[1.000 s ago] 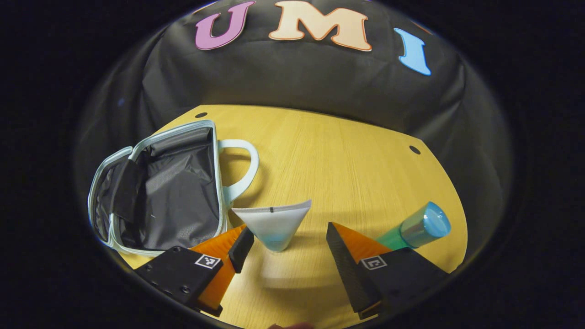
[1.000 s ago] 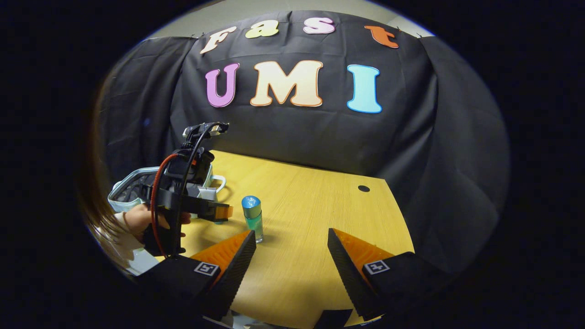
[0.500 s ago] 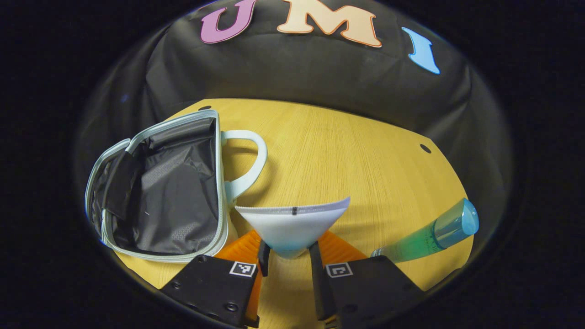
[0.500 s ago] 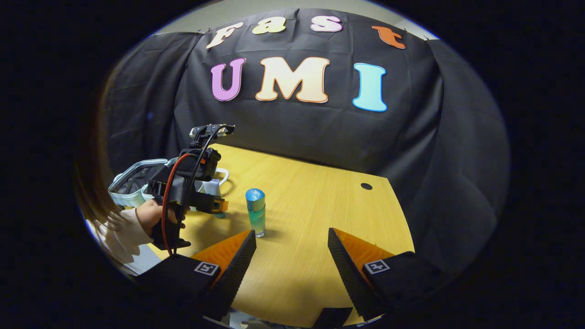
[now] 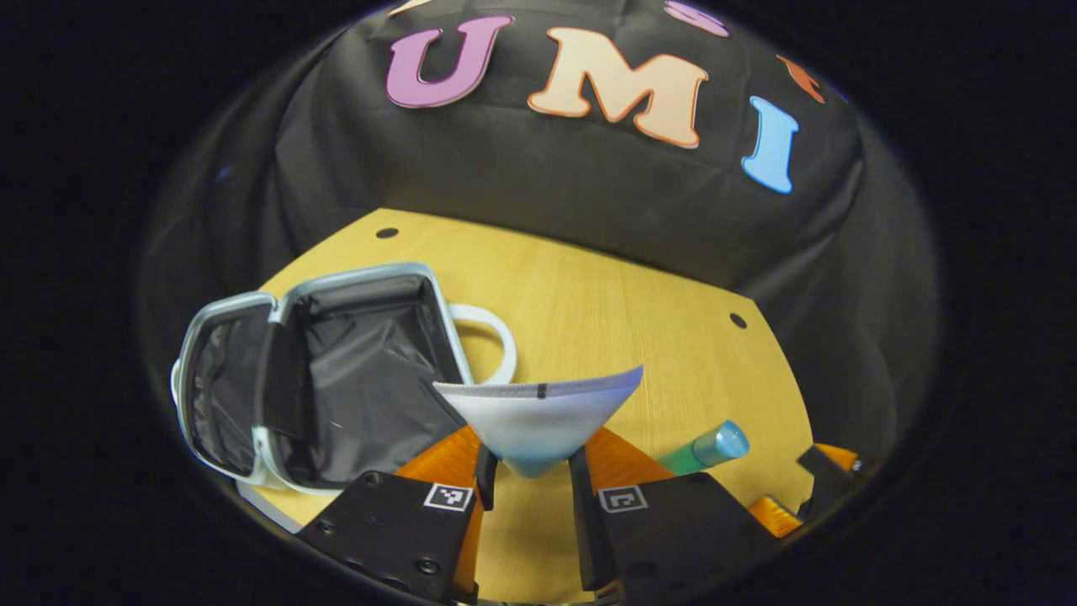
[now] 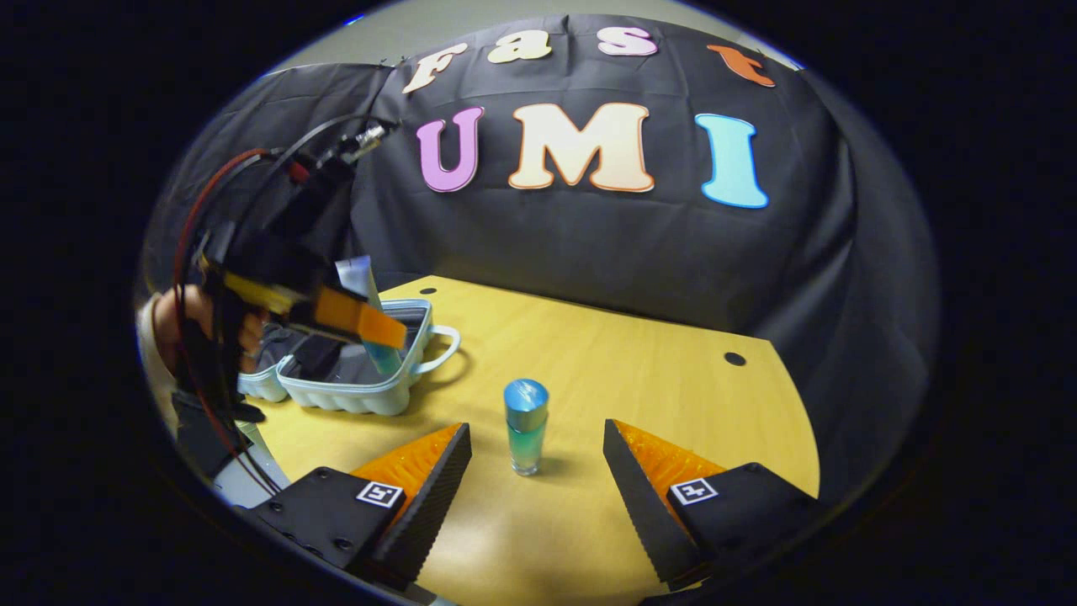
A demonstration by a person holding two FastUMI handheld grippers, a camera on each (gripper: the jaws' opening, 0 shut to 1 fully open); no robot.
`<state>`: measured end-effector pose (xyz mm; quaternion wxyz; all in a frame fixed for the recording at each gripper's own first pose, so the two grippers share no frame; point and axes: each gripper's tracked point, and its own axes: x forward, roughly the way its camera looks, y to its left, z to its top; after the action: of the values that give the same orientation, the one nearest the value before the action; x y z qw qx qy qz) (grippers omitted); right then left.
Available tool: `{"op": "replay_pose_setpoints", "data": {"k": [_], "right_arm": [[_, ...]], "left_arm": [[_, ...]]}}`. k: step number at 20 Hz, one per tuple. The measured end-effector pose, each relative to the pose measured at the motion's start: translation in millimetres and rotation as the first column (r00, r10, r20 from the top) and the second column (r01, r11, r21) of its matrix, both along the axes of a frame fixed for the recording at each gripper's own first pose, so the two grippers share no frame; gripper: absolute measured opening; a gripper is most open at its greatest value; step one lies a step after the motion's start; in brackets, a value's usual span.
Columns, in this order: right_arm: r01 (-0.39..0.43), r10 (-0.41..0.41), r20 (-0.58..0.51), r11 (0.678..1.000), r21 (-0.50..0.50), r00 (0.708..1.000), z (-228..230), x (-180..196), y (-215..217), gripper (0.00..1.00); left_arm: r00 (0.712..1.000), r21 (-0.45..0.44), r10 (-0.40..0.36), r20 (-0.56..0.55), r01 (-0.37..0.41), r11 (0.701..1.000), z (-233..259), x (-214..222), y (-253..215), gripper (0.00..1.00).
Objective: First open the suitcase, pack the skin care products into it, and then close the suitcase.
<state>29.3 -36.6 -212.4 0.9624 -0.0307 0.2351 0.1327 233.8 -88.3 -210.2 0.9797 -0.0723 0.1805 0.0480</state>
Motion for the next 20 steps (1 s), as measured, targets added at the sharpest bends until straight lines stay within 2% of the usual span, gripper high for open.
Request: {"op": "replay_pose_setpoints", "data": {"k": [4, 5, 6, 8, 12, 17, 20], "right_arm": [[-0.005, 0.005, 0.001, 1.0, 0.007, 1.0, -26.8, 33.5, 9.8, 0.99], [0.001, 0.0, -0.007, 1.0, 0.01, 1.0, -35.6, 41.0, 9.7, 0.99], [0.004, -0.004, -0.017, 1.0, 0.013, 1.0, -43.4, 45.6, 9.4, 1.0], [0.015, -0.015, -0.04, 1.0, 0.022, 0.999, -58.9, 53.8, 9.6, 0.99], [0.031, -0.025, -0.094, 0.998, 0.059, 0.995, -87.2, 56.7, 16.5, 0.98], [0.028, -0.025, -0.132, 0.999, 0.026, 0.991, -112.3, 52.0, 21.3, 0.95], [0.025, -0.024, -0.158, 1.0, 0.006, 0.987, -124.5, 53.7, 21.8, 0.78]], "left_arm": [[0.998, -0.011, 0.065, -0.026, -0.066, 0.998, 21.3, -12.5, 55.7, 0.4], [0.996, -0.016, 0.074, -0.039, -0.075, 0.997, 20.6, -12.5, 69.3, 0.43], [0.995, -0.024, 0.079, -0.066, -0.08, 0.996, 16.3, -12.4, 79.2, 0.4], [0.986, -0.048, 0.09, -0.137, -0.097, 0.994, 1.4, -13.0, 101.8, 0.42], [0.952, -0.068, 0.089, -0.292, -0.114, 0.991, -31.3, -12.8, 131.1, 0.4], [0.897, -0.07, 0.045, -0.44, -0.085, 0.994, -63.8, -11.6, 146.1, 0.4], [0.865, -0.073, 0.025, -0.501, -0.071, 0.995, -77.4, -8.3, 151.5, 0.4]]}}
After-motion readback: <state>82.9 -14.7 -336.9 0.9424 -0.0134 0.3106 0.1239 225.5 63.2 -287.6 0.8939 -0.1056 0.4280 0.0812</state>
